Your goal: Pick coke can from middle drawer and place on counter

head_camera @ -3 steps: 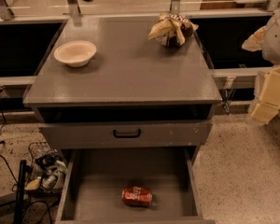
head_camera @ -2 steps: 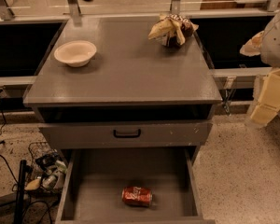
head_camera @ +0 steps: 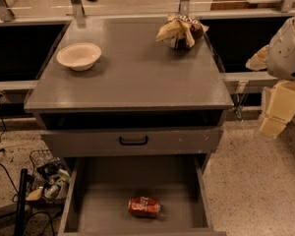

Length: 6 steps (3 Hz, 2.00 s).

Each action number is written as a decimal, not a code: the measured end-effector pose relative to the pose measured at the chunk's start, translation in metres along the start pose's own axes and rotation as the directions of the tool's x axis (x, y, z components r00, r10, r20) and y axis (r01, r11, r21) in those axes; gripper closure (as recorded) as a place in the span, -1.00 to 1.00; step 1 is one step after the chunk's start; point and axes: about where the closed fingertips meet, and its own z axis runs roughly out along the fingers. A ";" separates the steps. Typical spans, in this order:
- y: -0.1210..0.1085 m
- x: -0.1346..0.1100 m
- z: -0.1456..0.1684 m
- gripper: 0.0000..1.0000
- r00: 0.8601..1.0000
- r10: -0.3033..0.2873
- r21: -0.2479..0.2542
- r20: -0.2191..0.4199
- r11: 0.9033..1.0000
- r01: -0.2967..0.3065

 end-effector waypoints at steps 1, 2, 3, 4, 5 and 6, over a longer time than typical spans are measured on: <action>0.012 0.000 0.016 -1.00 0.999 -0.004 -0.073 0.040 0.997 0.007; 0.036 0.002 0.037 -1.00 0.996 -0.024 -0.109 0.082 0.993 0.033; 0.062 0.010 0.069 -1.00 0.995 -0.037 -0.156 0.094 0.986 0.052; 0.062 0.011 0.071 -1.00 0.995 -0.032 -0.152 0.093 0.987 0.046; 0.059 0.016 0.080 -1.00 0.996 0.007 -0.129 0.086 0.992 0.004; 0.056 0.021 0.095 -1.00 0.996 0.053 -0.133 0.077 0.990 -0.043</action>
Offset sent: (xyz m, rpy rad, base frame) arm -0.0646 0.0213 -0.1005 0.1401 0.1396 0.1023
